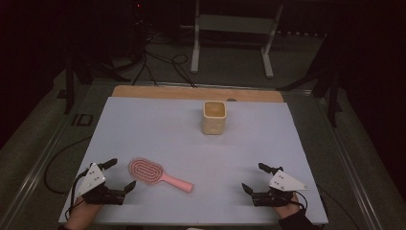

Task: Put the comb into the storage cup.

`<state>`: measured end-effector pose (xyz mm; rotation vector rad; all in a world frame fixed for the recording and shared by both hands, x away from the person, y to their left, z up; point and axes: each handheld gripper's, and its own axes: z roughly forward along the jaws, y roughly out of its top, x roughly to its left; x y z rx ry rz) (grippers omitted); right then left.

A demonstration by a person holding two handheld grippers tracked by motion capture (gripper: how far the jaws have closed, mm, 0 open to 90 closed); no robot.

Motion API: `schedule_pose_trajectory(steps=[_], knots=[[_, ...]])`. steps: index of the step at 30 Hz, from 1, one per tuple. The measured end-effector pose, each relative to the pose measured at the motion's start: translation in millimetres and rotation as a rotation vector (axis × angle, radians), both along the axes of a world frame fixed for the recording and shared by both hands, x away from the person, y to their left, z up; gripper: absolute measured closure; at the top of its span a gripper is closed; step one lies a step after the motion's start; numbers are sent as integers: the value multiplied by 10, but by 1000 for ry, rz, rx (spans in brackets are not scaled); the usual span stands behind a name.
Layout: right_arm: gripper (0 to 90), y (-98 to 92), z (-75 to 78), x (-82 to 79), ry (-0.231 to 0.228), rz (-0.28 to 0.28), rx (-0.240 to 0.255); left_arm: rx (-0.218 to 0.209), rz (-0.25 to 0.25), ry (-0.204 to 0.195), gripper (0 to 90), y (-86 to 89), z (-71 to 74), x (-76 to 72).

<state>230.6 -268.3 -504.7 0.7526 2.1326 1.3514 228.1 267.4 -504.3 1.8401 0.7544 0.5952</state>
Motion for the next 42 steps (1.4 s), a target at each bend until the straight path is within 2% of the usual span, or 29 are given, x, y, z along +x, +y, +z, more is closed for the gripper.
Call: schedule_pose_trajectory(steps=[14,26,27,31,34,38,42], knots=[[93,31,-1,-9,0,8,-12,-14,-3,6,0,6,17,3],[94,30,21,-16,-15,7,-6,0,3,0,0,-2,89,-7],[94,32,29,-19,-18,4,-6,-18,-3,-1,0,-5,154,-8],[94,36,34,-20,-22,2,-3,-20,10,-13,0,-4,278,1],[94,39,37,-21,-25,1,-6,-4,-2,-11,0,-12,368,16],[94,38,38,-19,-24,3,-5,-16,-21,-2,0,-25,481,45],[94,42,39,-16,-20,2,4,1,-34,-7,0,-63,574,78]])
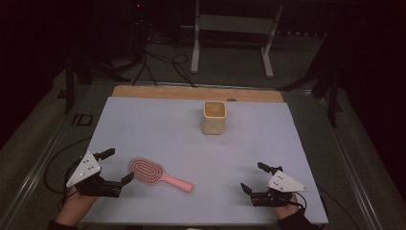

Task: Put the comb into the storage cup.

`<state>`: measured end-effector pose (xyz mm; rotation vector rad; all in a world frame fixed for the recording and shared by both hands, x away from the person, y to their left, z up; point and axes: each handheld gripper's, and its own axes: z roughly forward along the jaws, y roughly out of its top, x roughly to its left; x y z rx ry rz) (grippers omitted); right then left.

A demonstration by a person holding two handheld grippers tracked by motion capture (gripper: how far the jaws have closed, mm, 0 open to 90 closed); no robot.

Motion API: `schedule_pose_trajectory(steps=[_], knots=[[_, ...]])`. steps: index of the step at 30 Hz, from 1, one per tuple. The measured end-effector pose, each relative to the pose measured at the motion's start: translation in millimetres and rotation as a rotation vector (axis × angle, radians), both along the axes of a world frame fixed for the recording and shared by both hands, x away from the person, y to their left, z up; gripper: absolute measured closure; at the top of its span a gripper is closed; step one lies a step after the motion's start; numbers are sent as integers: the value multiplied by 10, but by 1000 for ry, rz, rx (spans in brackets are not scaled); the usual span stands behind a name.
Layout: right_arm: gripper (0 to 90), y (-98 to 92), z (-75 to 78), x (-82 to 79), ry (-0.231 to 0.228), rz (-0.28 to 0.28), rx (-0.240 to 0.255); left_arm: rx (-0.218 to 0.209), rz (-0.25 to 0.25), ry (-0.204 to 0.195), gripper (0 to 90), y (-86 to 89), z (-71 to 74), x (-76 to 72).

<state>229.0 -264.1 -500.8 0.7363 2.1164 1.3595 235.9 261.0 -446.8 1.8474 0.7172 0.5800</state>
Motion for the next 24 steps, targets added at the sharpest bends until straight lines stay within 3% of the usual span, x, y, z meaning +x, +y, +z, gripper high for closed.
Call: schedule_pose_trajectory(steps=[9,18,24], knots=[[94,8,-3,5,2,4,-1,4,-61,17,0,-158,109,109],[94,13,-5,9,4,8,1,33,-149,54,0,-469,163,240],[94,10,-5,9,2,9,2,29,-182,82,0,-622,221,296]])
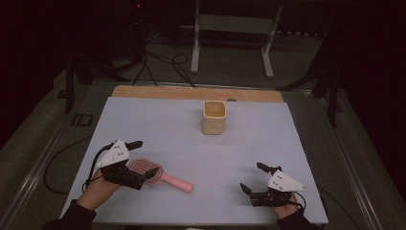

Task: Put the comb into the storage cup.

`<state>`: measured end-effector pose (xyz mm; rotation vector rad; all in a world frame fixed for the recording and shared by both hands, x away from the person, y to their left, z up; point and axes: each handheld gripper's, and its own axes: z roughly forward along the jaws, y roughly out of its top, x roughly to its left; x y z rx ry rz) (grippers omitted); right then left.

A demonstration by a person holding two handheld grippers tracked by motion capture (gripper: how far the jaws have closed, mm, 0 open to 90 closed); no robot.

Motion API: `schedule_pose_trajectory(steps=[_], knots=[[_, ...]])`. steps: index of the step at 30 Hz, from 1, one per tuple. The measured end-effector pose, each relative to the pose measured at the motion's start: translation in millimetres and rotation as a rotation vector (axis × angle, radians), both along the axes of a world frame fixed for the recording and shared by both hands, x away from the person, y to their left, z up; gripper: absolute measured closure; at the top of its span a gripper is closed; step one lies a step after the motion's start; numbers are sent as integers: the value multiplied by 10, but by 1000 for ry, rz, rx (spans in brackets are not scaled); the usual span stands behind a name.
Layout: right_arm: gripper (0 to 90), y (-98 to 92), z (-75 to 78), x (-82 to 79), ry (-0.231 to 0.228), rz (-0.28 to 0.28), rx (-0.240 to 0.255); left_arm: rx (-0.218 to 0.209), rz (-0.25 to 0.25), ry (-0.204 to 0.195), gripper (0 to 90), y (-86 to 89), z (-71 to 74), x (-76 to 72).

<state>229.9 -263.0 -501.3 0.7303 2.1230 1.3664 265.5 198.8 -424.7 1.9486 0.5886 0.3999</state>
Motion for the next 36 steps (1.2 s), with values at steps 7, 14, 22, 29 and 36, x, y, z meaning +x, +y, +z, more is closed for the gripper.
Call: schedule_pose_trajectory(steps=[7,14,22,29,36], knots=[[94,5,-1,-2,5,1,1,23,-27,6,0,-155,21,20],[94,13,-4,1,6,2,2,32,-65,40,0,-321,-36,47],[94,18,-7,6,8,10,1,54,-104,89,0,-507,-141,51],[94,25,-6,3,9,12,0,71,-132,106,12,-633,-244,54],[94,29,-6,4,8,17,0,104,-123,123,99,-760,-384,78]])
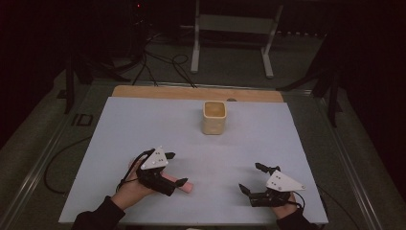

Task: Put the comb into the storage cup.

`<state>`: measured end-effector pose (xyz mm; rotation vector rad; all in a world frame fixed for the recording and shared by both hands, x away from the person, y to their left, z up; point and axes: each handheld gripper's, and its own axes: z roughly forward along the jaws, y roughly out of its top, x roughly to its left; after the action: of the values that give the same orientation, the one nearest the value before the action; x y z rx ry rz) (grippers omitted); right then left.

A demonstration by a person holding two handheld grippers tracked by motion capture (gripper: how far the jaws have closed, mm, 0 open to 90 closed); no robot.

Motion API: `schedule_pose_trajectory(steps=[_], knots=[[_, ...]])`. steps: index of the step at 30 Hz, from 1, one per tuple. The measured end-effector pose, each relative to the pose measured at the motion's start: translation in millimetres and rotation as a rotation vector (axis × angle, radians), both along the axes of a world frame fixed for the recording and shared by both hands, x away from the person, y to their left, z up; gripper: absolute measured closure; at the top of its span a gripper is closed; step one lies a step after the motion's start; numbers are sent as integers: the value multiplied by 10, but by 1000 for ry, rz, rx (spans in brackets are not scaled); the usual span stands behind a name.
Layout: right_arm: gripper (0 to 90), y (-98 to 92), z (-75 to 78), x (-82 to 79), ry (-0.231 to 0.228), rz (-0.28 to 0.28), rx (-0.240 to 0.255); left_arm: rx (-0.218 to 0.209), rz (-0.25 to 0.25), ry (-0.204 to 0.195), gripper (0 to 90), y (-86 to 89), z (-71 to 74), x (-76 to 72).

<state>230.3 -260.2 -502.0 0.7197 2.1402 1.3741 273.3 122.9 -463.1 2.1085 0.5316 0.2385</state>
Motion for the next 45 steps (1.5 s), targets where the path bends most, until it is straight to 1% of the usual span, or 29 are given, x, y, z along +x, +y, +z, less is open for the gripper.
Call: schedule_pose_trajectory(steps=[2,3,4,5,6,8,9,10,11,13,15,17,18,21,23,25,27,28,29,30,32,33,35,36,37,41,43,44,45], knots=[[94,3,-1,0,0,1,1,13,5,12,152,-35,-43,7],[94,2,0,0,0,3,1,22,5,18,153,-52,-66,13],[94,3,0,0,0,2,1,22,5,18,156,-52,-66,13],[94,3,1,0,-1,3,0,27,0,18,177,-77,-101,16],[94,3,1,-1,-2,3,0,34,7,17,182,-91,-117,16],[94,2,1,-1,-1,3,0,34,7,17,189,-91,-117,16],[94,2,0,0,0,3,1,33,10,22,241,-120,-150,24],[94,2,1,0,0,4,1,31,4,30,274,-129,-158,29],[94,3,1,-1,1,4,1,38,3,30,307,-138,-162,33],[94,5,1,-1,0,4,1,38,8,36,363,-157,-175,43],[94,6,0,-1,2,5,1,38,12,51,411,-174,-192,62],[94,7,1,-2,1,5,1,44,15,53,477,-181,-201,68],[94,7,1,-2,1,5,1,52,16,64,499,-198,-219,80],[94,3,1,-1,0,6,1,70,27,69,565,-223,-245,90],[94,1,1,1,0,4,3,83,27,72,620,-239,-263,96],[94,2,1,0,-1,5,1,85,24,87,652,-259,-284,104],[94,3,1,0,-1,6,1,100,23,95,691,-282,-301,107],[94,4,1,0,1,6,1,110,19,95,717,-291,-305,104],[94,4,0,0,1,5,1,110,19,95,745,-291,-305,104],[94,4,0,0,1,4,1,124,7,98,759,-313,-315,99],[94,4,-1,1,3,4,1,132,1,100,821,-329,-323,98],[94,5,-2,0,5,5,1,139,0,99,825,-336,-323,99],[94,7,-3,0,5,6,0,146,-5,102,882,-349,-331,102],[94,8,-2,0,5,7,-1,147,-5,104,889,-359,-334,100],[94,9,-2,0,5,7,-1,158,-5,100,894,-370,-337,101],[94,8,-2,0,4,9,-1,179,0,126,897,-409,-353,106],[94,8,-2,0,4,9,0,187,-2,129,897,-417,-361,108],[94,9,-1,0,5,9,0,202,4,145,897,-428,-376,113],[94,10,-2,0,3,9,-1,207,4,151,898,-430,-381,113]])
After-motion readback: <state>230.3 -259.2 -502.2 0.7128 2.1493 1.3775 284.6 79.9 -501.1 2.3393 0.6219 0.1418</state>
